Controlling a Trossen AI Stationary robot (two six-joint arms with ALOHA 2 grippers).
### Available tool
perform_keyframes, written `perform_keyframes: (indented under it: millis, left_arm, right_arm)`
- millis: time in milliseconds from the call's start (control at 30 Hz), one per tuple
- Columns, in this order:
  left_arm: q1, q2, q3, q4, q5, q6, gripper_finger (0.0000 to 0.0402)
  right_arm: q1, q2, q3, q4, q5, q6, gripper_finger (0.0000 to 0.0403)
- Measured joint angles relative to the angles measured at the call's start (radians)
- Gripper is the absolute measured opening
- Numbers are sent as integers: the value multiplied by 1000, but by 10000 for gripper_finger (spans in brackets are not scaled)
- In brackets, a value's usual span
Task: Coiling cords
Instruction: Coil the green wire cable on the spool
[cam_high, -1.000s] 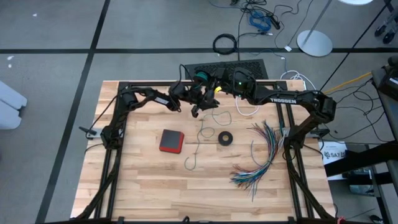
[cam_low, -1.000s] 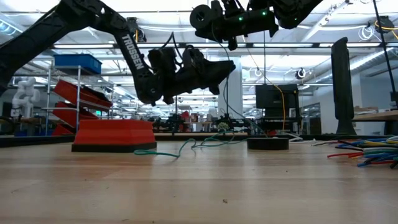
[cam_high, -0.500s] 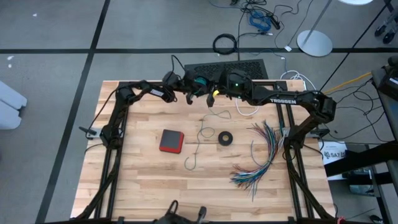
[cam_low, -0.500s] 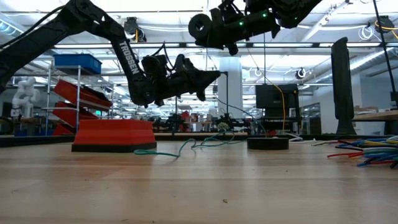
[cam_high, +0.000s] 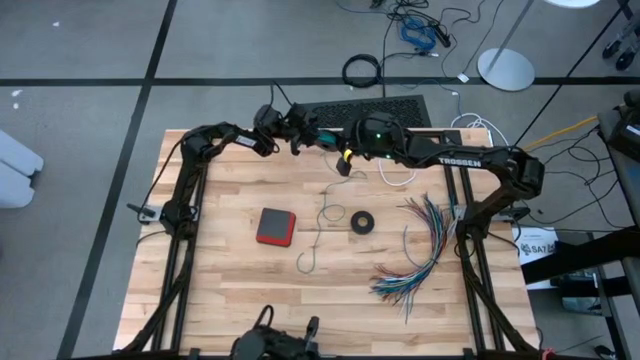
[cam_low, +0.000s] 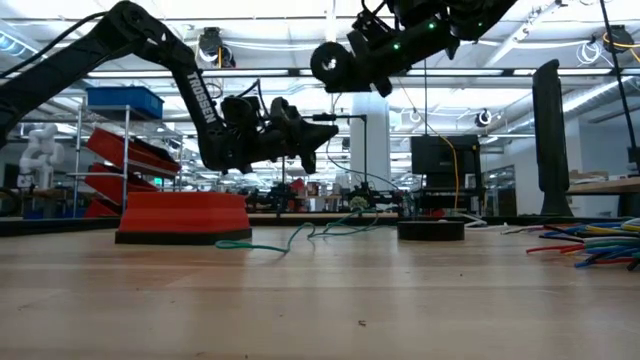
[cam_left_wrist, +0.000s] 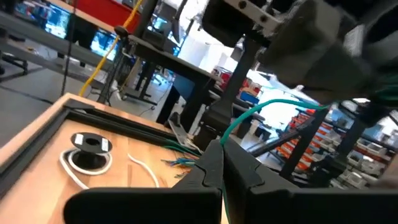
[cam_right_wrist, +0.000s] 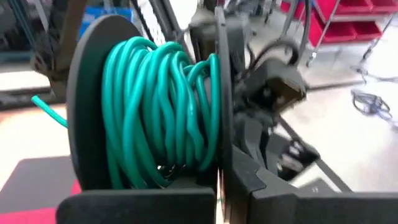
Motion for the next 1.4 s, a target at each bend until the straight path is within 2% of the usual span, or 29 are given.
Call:
perform_keyframes:
  millis: [333,600,733,833,1067,1200,1400]
  left_arm:
    - [10,0,0,1,53,-44,0]
    - [29,0,0,5,58,-70,0]
    - [32,-2,0,21,58,-93,0]
    - [33,-15,-1,19,58,-103,0]
    - [15,-77,-1,-4,61,-105,0]
    - [-13,-109,-1,-20,60,-104,0]
    - [-67,-137,-1,-131,35,-69,0]
  right_arm:
    - [-9,-24,-1,-183,109,-78,0]
    - [-9,-45,0,-325,257,-161,0]
    - [-10,-46,0,-382,274,-188,0]
    - [-9,-46,0,-415,327,-215,0]
    - [-9,-45,0,-448,412,-258,0]
    - [-9,-43,0,-445,421,-271,0]
    - [-8,-37,0,-428,476,-274,0]
